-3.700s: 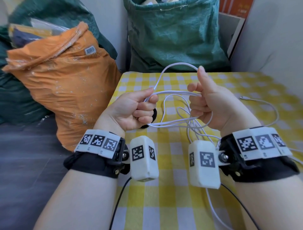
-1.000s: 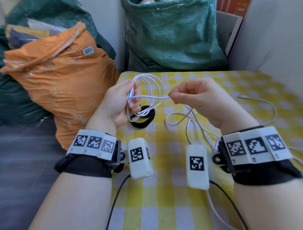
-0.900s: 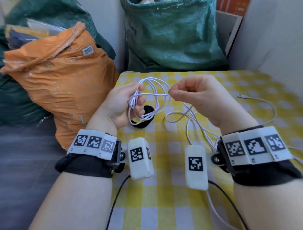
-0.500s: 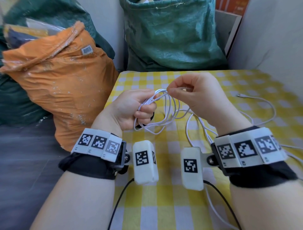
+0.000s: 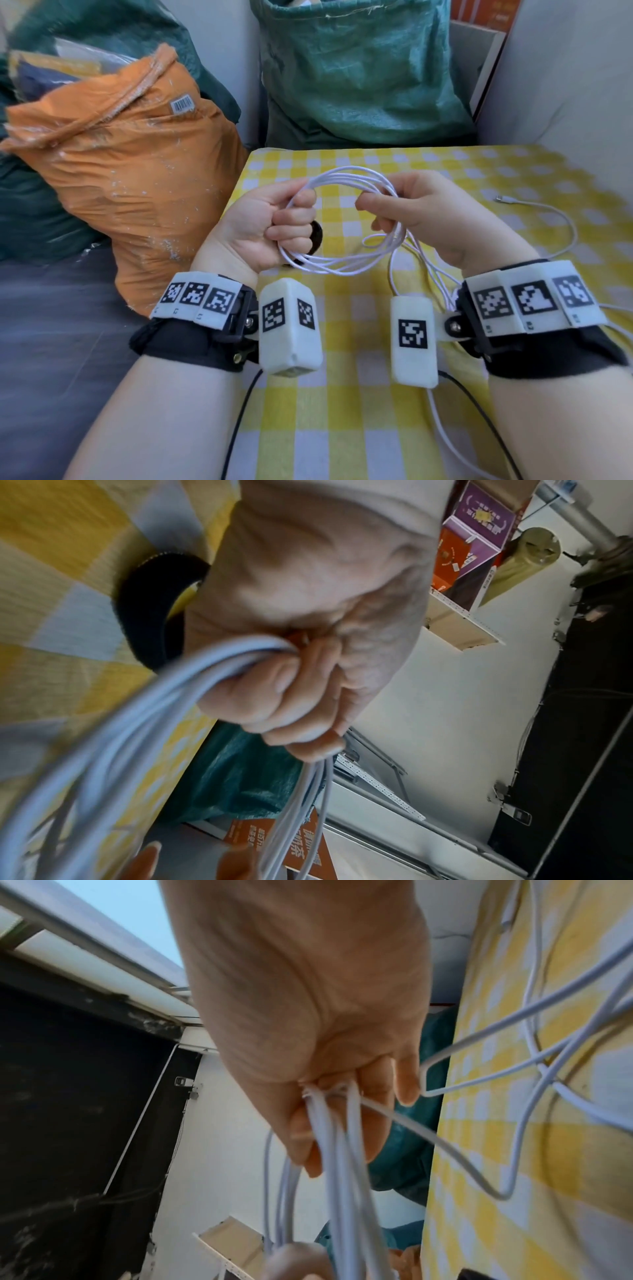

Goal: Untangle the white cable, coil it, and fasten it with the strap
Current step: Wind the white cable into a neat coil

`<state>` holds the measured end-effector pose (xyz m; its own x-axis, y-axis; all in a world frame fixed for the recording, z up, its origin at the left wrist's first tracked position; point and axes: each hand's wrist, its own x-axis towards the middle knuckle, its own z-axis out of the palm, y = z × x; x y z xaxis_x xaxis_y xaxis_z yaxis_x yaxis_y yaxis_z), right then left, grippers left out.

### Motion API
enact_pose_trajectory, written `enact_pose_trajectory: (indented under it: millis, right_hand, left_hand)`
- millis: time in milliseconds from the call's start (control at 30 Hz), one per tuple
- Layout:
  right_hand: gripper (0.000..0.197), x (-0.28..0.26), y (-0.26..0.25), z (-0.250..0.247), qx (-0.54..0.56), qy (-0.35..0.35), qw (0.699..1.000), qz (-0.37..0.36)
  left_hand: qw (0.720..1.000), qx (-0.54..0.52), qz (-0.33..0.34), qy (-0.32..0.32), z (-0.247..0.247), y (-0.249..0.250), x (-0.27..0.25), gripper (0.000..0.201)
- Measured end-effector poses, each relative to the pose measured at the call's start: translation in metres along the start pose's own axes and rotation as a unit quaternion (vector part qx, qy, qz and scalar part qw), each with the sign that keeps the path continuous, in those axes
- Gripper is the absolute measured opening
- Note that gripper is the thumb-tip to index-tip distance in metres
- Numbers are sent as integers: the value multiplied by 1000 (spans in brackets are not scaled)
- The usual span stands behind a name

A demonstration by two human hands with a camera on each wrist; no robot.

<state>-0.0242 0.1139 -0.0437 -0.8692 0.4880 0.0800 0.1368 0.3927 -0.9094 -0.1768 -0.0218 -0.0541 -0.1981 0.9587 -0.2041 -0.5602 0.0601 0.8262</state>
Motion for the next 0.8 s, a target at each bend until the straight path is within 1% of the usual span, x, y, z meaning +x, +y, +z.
enact_pose_trajectory:
  millis: [100, 200, 367, 467, 633, 733, 800]
  right_hand:
    - [17, -1, -1, -4, 45, -9, 999, 10]
    - [19, -2, 0, -7, 73, -23, 997, 25]
    - [21, -3, -2, -5, 84, -24, 996, 32]
    - [23, 1, 0, -4, 108, -12, 993, 40]
    - [26, 4, 4, -2, 154, 28, 986, 56]
    - [27, 5, 4, -2, 155, 38, 986, 53]
    - [26, 5, 4, -2, 132, 35, 989, 49]
  left_hand:
    - [998, -6, 24, 57, -3, -2, 1, 40]
    - [996, -39, 32, 66, -6, -2, 1, 38]
    - [998, -14, 31, 53, -7, -1, -2, 44]
    - [999, 1, 24, 39, -8, -2, -3, 42]
    - [998, 60, -5, -34, -9, -6, -3, 38]
    - [997, 42, 5, -57, -11, -7, -2, 40]
    - [998, 15, 23, -53, -10, -6, -1, 38]
